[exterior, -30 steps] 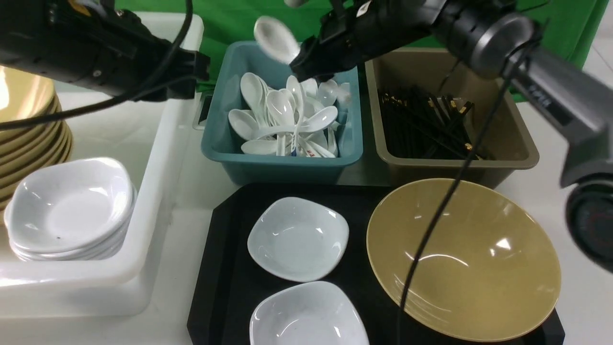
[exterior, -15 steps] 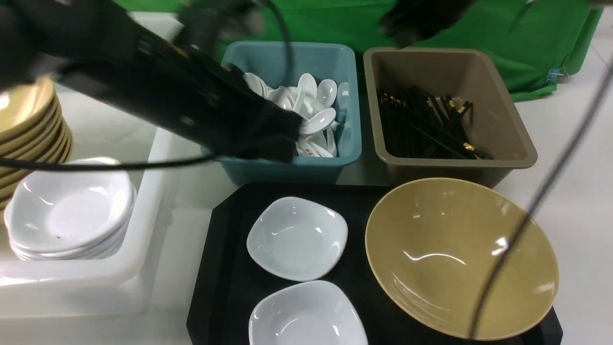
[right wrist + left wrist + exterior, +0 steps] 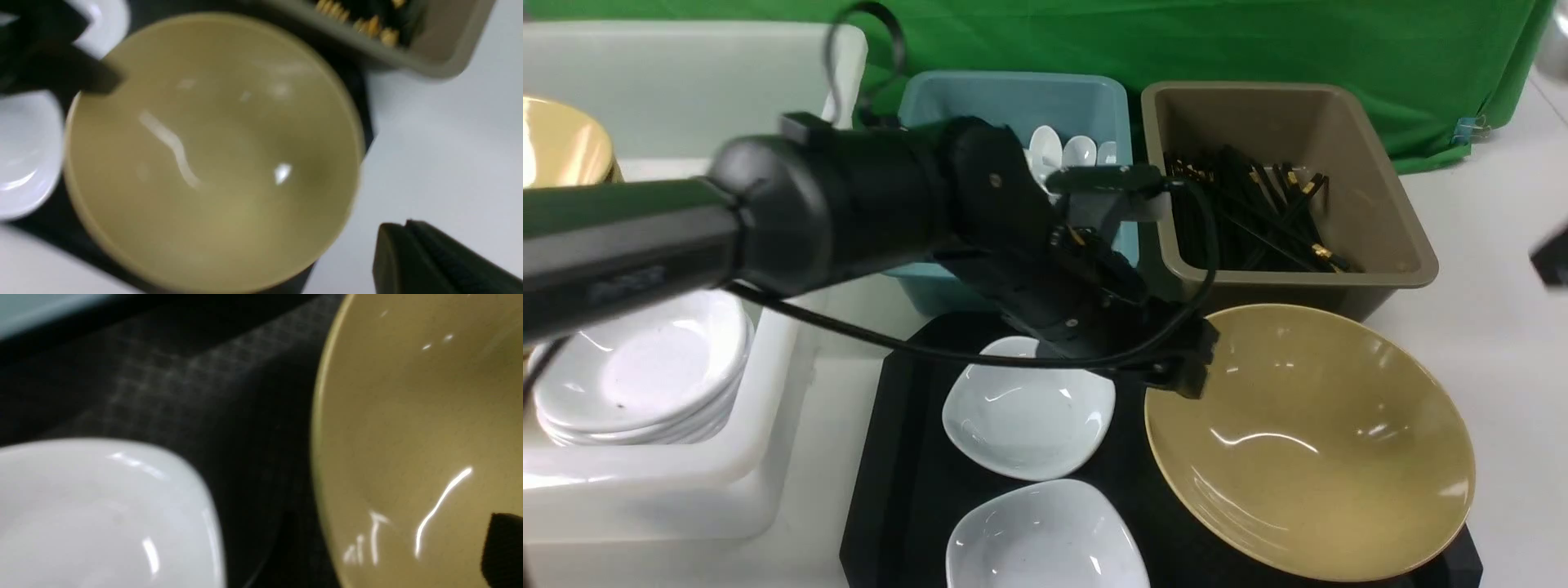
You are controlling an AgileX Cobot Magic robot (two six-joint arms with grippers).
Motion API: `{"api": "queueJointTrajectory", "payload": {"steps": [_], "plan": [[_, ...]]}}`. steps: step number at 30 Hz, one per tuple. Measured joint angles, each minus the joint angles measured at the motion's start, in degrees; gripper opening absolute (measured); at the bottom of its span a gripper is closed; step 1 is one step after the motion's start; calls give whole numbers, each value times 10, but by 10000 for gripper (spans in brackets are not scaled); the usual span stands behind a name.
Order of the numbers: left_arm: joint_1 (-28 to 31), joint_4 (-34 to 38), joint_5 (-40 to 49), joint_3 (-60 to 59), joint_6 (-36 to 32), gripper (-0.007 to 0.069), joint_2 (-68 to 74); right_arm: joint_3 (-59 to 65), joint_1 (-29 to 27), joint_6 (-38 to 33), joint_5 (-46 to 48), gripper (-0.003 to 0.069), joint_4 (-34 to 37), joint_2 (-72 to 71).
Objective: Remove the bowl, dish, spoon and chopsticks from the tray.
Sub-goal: Use the left arm to grab the yellow noodle bowl on the left, then use the left arm to put the noodle bowl into the large storage box on the left
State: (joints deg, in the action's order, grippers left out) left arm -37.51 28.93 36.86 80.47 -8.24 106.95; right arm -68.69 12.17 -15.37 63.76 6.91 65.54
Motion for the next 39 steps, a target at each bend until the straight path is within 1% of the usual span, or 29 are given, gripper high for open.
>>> {"api": "queueJointTrajectory", "payload": {"steps": [1,2,3,4,5,7,8,9,10,11,12,15,17,20,22,23,24,25,27,28,29,30,32,34,35,38,39], "plan": [[-3,12,-5,6,-7,603,12,41,0,-14,-1,6,18,-26],[-5,15,-6,8,-9,609,16,41,0,-17,-1,6,22,-30],[-9,20,-12,14,-12,613,31,80,0,-49,2,5,49,-59],[-11,22,-15,16,-14,606,38,96,0,-66,3,5,66,-72],[-12,24,-15,16,-14,598,41,99,0,-69,3,5,72,-74],[-13,31,-10,17,-14,515,61,119,0,-89,5,4,101,-99],[-13,35,-7,17,-14,451,65,121,0,-96,4,3,109,-109],[-13,38,-4,17,-14,350,70,121,0,-102,3,3,116,-120],[-13,38,-3,17,-14,311,71,121,0,-104,2,3,117,-121],[-13,40,-2,17,-14,189,71,121,0,-108,2,3,121,-131],[-12,43,-1,17,-12,105,68,121,0,-112,2,3,123,-136],[-6,52,3,18,-9,22,52,119,0,-115,3,3,126,-142],[4,45,23,23,-11,14,33,110,0,-122,3,3,127,-141],[48,39,72,47,-7,13,-11,68,0,-133,3,3,145,-134],[84,39,95,72,-7,13,-41,37,0,-147,3,3,170,-122],[125,46,118,107,-5,13,-72,-2,0,-172,4,3,213,-104],[150,49,132,126,-4,13,-88,-25,4,-193,4,3,243,-86],[155,49,135,126,-4,13,-91,-30,6,-196,4,3,243,-82],[201,53,165,156,-2,13,-117,-74,23,-222,4,3,283,-50],[232,55,186,170,-1,13,-132,-102,41,-232,3,3,298,-25],[274,58,212,181,0,13,-149,-132,71,-238,1,3,305,9],[304,59,227,184,0,13,-160,-163,101,-244,-3,3,306,38],[405,58,275,188,0,13,-189,-245,173,-248,-21,3,293,107],[486,56,295,187,0,13,-200,-312,232,-246,-35,3,273,170],[539,52,300,185,3,13,-206,-351,256,-243,-39,3,261,201],[635,45,295,179,8,13,-210,-454,297,-230,-45,3,244,282],[684,43,289,171,10,13,-211,-501,309,-225,-47,3,240,317]]}}
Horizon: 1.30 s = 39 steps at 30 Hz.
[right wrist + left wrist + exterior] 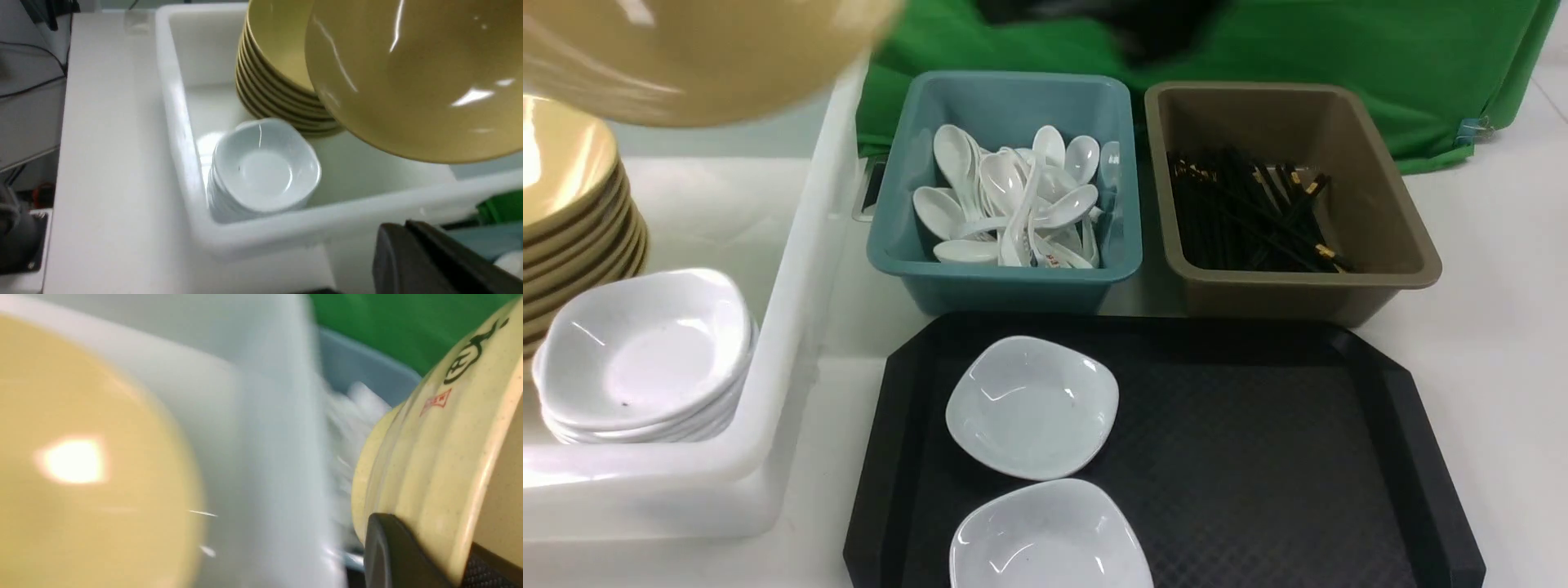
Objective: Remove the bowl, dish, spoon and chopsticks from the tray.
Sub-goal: Use the left arm to put the noodle bowl into the large storage box on the left, then use the left arm to grab the plate
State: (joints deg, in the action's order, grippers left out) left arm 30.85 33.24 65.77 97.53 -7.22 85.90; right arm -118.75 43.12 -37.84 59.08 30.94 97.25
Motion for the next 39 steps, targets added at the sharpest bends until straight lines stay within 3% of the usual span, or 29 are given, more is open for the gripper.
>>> {"api": "queueJointTrajectory", "payload": {"steps": [3,7,14,16,21,22,25,26,28,32,34,37,39], "plan": [[86,-7,-19,-29,3,13,0,-106,24,9,-1,3,-3,83],[147,-16,-67,-69,17,13,3,-179,41,10,3,3,-4,147],[166,-22,-95,-87,4,40,50,-215,72,7,21,3,-6,196],[165,-17,-93,-88,-6,78,64,-216,77,6,22,3,-6,196],[164,1,-99,-87,-16,327,67,-217,68,20,31,3,-22,195],[164,1,-99,-87,-16,338,67,-217,67,23,34,3,-27,195],[164,-15,-84,-70,-13,504,53,-217,30,87,78,3,-86,194],[164,-17,-83,-69,-12,510,52,-217,28,87,81,3,-90,194],[164,-50,-76,-43,-3,546,28,-217,-18,161,100,3,-132,189],[162,-56,-48,-11,-3,489,-5,-209,-82,228,103,3,-155,174],[149,-48,-22,2,-8,375,-27,-180,-111,244,102,5,-158,156],[73,-31,18,4,-52,106,-65,-79,-146,245,102,6,-161,107],[16,-28,25,3,-66,46,-79,1,-158,227,102,8,-163,73]]}}
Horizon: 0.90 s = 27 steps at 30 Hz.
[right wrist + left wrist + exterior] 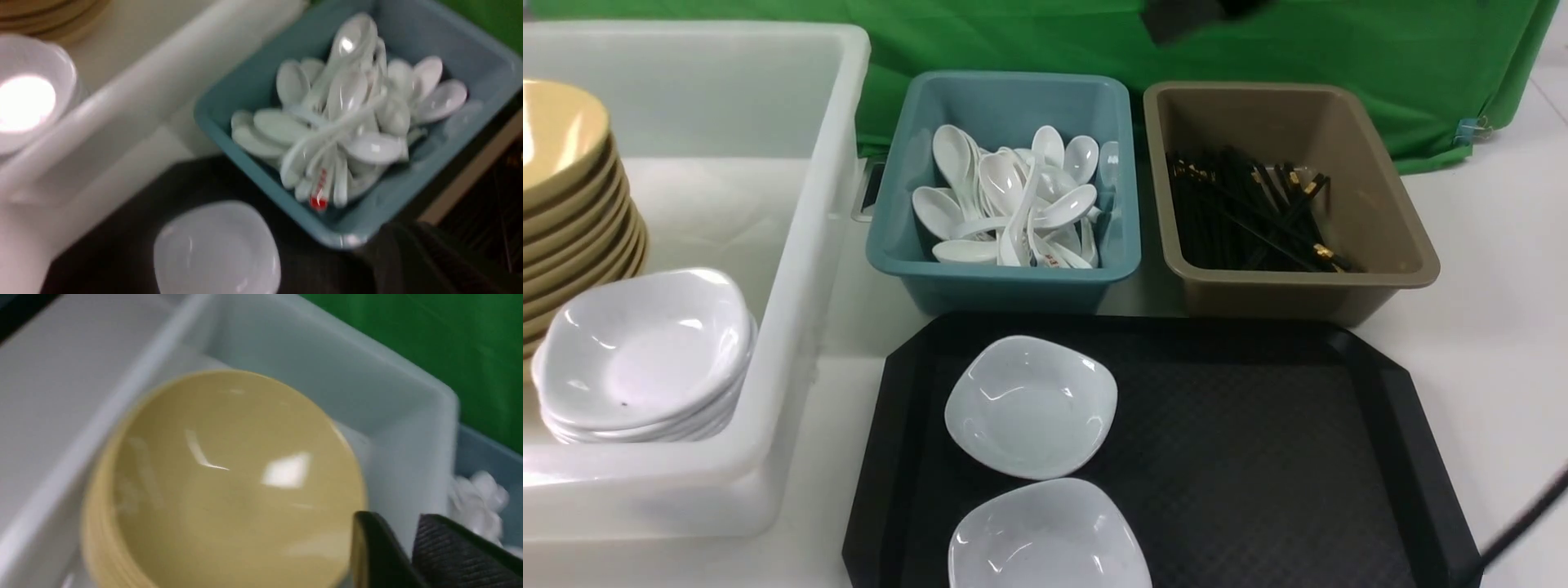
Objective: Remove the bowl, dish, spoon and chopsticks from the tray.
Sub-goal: Use the left arm to grab the plate
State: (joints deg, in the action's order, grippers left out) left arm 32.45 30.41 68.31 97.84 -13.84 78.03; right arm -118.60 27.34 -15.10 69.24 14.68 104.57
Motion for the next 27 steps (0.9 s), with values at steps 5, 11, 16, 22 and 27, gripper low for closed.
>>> {"api": "queueJointTrajectory", "payload": {"steps": [5,11,16,22,27], "plan": [[-267,-16,4,-39,-22,-6,-25,195,-12,-30,-11,10,-5,-84],[-564,-172,13,-159,53,37,13,316,-49,-41,-30,10,-7,-176],[-665,-209,-4,-225,90,172,91,327,-70,-46,-28,10,-9,-234],[-689,-218,-58,-238,117,442,210,345,-72,-82,-4,10,4,-324],[-689,-224,-86,-238,122,565,270,444,-72,-134,2,10,6,-410]]}}
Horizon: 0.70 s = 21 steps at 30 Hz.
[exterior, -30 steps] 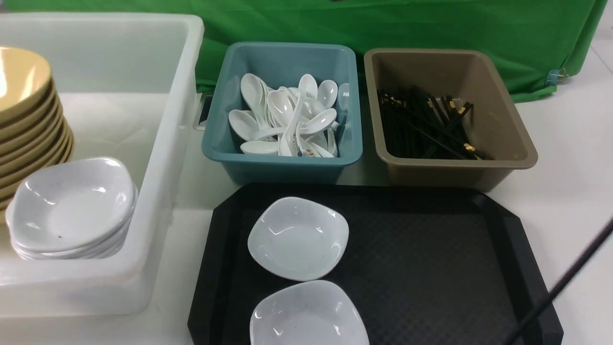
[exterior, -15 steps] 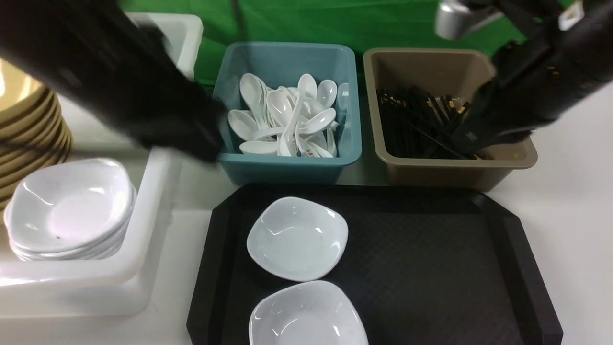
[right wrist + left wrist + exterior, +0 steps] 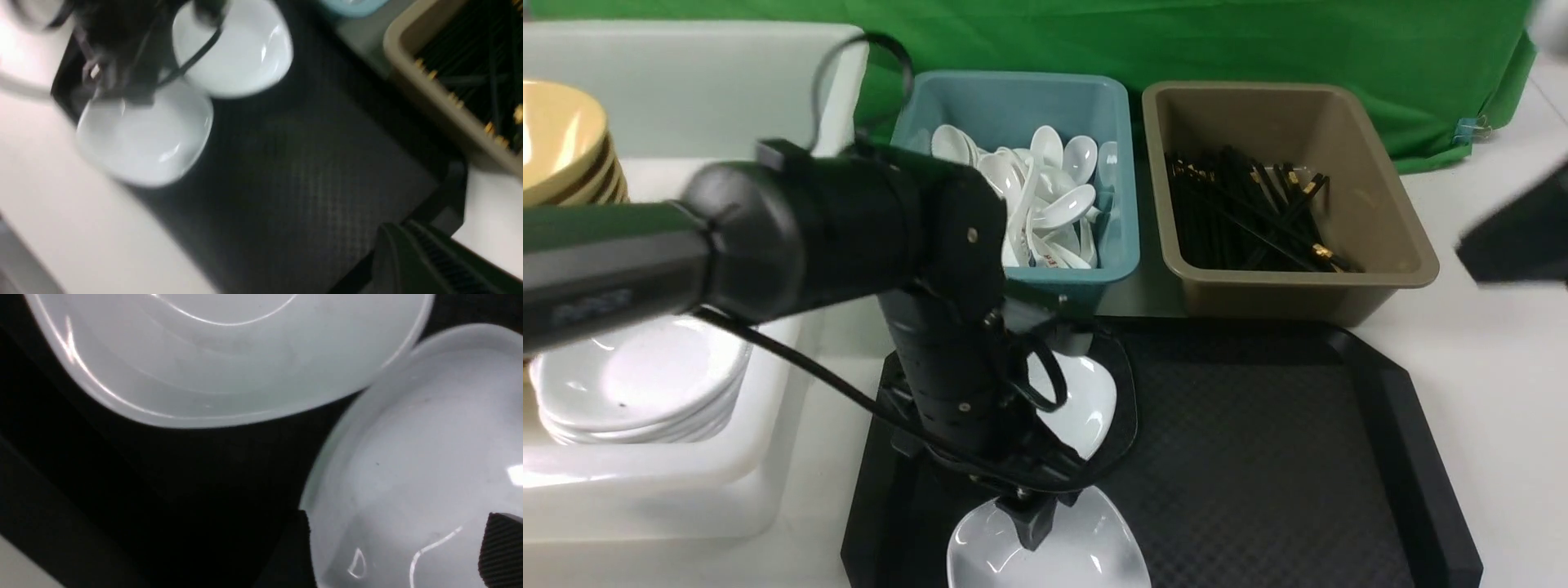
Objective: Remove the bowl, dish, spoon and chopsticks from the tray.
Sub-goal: Use the left arm to grab the plate
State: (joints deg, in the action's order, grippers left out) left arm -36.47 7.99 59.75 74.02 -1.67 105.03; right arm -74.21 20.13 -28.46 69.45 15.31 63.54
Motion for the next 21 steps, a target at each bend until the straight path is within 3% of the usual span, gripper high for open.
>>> {"api": "queueJointTrajectory", "payload": {"steps": [6,9,13,14,16,21], "plan": [[0,-4,-29,0,0,560,50,111,0,-106,6,10,57,-63],[0,-6,-28,1,0,533,66,119,0,-119,6,10,69,-71],[0,-5,-19,3,0,365,69,122,0,-128,5,10,76,-76],[0,-2,-12,3,0,257,69,122,0,-130,5,10,76,-76],[0,17,3,3,-2,155,66,122,0,-131,5,10,76,-76],[0,30,8,5,-1,106,42,122,0,-137,4,10,76,-76]]}}
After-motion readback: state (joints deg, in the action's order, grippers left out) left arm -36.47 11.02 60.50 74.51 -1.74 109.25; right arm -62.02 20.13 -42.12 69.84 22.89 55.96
